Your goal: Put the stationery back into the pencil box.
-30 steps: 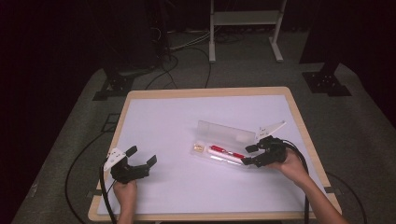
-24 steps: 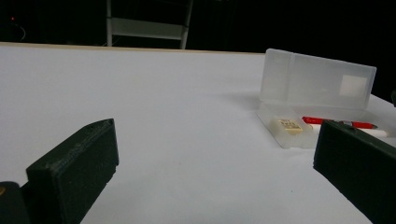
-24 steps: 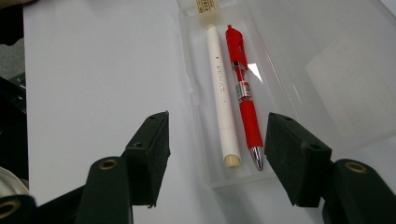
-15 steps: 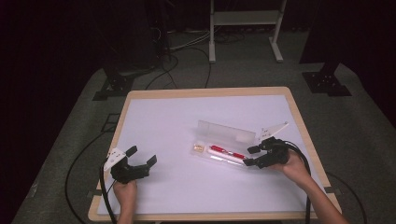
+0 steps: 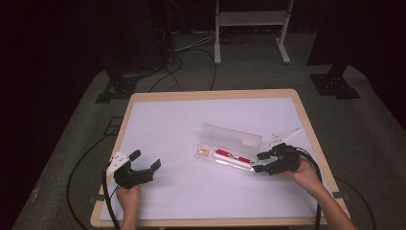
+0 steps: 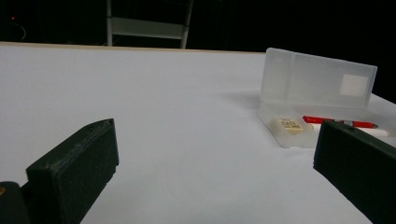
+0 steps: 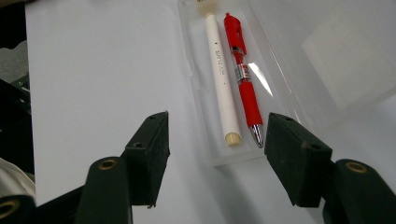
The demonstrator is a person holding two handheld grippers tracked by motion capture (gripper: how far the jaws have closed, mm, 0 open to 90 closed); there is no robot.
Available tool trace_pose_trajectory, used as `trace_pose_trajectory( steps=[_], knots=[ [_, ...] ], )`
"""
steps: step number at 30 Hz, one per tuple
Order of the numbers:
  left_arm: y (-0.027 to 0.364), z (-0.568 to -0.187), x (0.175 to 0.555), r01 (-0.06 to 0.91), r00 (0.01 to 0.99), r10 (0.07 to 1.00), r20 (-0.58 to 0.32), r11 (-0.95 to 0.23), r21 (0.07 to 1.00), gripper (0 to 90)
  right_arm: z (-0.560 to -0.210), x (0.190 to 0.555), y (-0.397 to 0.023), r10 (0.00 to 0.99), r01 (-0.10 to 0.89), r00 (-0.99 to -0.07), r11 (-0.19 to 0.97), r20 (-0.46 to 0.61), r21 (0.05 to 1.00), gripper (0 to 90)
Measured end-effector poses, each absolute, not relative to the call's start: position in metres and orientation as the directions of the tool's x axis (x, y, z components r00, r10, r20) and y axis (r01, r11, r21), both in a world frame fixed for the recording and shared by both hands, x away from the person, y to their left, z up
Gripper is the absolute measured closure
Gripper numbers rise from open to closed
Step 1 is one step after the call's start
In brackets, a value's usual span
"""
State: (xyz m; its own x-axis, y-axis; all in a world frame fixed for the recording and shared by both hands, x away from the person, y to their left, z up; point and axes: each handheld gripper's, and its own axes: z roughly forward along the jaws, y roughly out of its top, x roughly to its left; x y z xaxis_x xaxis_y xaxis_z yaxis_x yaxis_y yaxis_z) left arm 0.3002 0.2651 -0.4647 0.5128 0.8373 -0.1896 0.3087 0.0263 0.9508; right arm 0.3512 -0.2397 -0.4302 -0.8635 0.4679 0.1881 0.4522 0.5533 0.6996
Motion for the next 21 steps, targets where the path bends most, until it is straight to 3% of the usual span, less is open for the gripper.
trace_pose_trajectory(
  steps=[21],
  knots=[
    [0.265,-0.465,0.300,0.309,0.513,0.838,-0.189,0.025,0.951,0.0,-0.438,0.340,-0.254,0.481,0.470,-0.852,0.531,0.207,0.704,39.1]
  ],
)
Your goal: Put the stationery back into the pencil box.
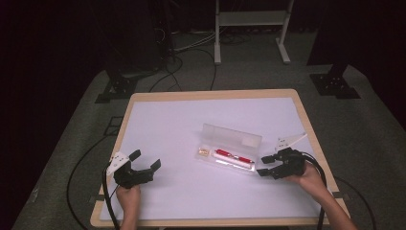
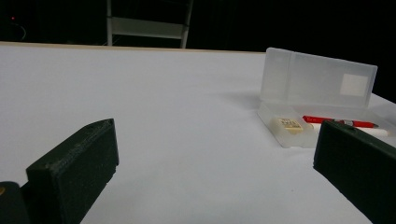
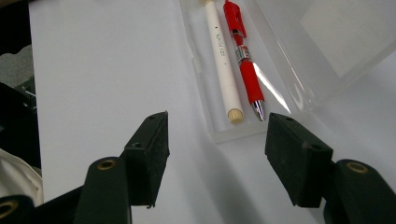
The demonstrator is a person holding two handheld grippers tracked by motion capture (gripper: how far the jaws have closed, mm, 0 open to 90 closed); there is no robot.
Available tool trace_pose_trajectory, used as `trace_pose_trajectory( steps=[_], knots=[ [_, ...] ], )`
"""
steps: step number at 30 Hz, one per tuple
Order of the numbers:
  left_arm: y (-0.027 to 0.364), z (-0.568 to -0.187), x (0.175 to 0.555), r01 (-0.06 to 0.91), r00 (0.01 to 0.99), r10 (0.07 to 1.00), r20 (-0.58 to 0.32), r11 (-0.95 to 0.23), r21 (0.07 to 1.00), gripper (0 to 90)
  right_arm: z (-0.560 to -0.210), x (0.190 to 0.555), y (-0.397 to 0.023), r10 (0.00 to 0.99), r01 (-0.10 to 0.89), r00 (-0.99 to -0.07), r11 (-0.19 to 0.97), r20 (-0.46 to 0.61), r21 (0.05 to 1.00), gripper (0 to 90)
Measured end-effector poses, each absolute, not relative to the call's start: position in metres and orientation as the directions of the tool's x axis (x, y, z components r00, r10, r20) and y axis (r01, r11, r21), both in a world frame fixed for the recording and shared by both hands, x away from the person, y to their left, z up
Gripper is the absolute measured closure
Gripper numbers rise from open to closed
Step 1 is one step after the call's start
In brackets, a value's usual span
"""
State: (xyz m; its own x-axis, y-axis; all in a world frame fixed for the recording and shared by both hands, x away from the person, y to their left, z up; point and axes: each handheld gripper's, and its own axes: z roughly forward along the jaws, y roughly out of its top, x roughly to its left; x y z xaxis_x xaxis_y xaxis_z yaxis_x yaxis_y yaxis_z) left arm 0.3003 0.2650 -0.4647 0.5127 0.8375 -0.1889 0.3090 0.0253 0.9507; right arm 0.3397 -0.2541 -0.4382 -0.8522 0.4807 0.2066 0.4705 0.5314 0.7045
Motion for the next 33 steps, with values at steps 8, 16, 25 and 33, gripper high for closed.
trace_pose_trajectory(
  steps=[8,16,25,33],
  knots=[
    [0.265,-0.465,0.300,0.310,0.512,0.838,-0.189,0.025,0.950,0.0,-0.442,0.332,-0.259,0.482,0.473,-0.850,0.522,0.212,0.710,38.8],
    [0.265,-0.465,0.300,0.309,0.512,0.838,-0.189,0.025,0.951,0.0,-0.448,0.327,-0.265,0.490,0.483,-0.843,0.506,0.223,0.714,38.6],
    [0.265,-0.465,0.300,0.308,0.511,0.838,-0.189,0.026,0.951,0.0,-0.450,0.320,-0.270,0.491,0.482,-0.842,0.497,0.224,0.721,38.4],
    [0.265,-0.465,0.300,0.310,0.510,0.839,-0.190,0.026,0.950,0.0,-0.453,0.309,-0.275,0.495,0.487,-0.838,0.486,0.230,0.726,37.6]
  ],
)
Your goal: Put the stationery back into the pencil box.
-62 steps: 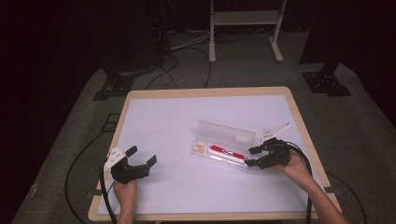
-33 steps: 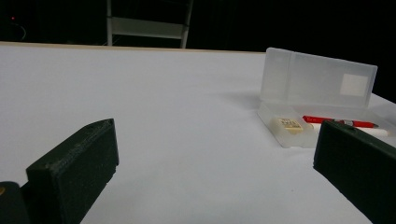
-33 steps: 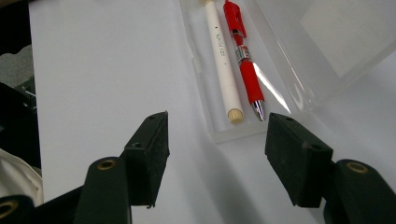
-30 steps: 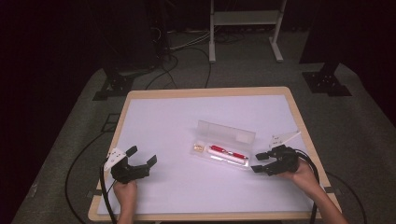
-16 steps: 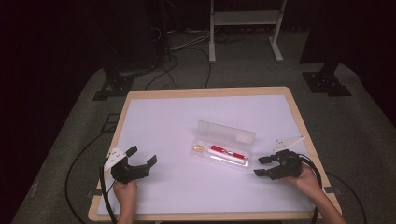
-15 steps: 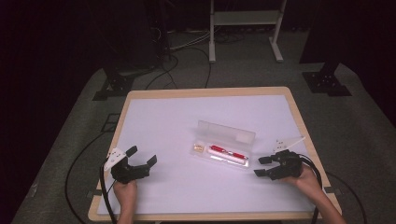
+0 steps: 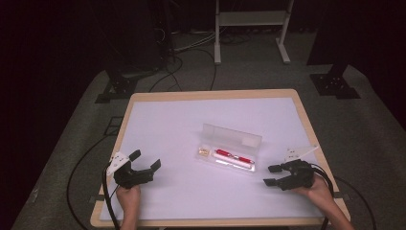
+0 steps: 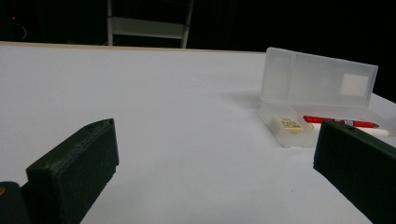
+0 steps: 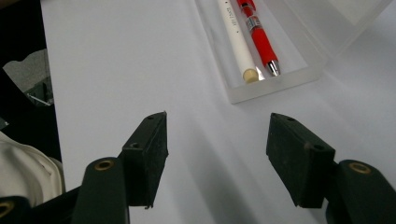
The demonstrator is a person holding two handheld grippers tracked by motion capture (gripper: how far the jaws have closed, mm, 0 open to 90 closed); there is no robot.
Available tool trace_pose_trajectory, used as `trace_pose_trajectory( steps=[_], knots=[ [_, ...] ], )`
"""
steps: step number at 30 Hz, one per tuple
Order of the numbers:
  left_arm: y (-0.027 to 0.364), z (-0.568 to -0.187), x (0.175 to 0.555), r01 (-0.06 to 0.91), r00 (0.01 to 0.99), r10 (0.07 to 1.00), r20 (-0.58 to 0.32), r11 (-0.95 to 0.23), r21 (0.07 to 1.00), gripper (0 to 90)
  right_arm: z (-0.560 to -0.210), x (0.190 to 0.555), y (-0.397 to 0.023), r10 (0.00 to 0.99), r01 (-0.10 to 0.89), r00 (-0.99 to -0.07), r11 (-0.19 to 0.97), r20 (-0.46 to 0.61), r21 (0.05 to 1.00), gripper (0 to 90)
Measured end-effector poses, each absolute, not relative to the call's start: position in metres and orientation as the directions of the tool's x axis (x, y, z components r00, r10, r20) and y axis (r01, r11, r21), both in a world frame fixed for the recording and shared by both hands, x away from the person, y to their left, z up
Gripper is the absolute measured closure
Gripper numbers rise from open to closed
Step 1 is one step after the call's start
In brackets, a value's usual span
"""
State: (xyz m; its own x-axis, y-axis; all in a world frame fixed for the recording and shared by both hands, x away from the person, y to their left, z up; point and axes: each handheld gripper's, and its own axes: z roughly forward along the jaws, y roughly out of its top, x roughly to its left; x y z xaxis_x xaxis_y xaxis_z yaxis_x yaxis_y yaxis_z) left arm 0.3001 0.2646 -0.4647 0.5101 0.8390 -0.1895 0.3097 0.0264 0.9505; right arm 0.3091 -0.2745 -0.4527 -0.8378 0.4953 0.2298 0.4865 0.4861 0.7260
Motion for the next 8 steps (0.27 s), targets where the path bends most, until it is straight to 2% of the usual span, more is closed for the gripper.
trace_pose_trajectory(
  steps=[8],
  knots=[
    [0.265,-0.465,0.300,0.312,0.507,0.841,-0.191,0.027,0.950,0.0,-0.457,0.292,-0.279,0.518,0.477,-0.829,0.456,0.212,0.752,32.7]
  ],
)
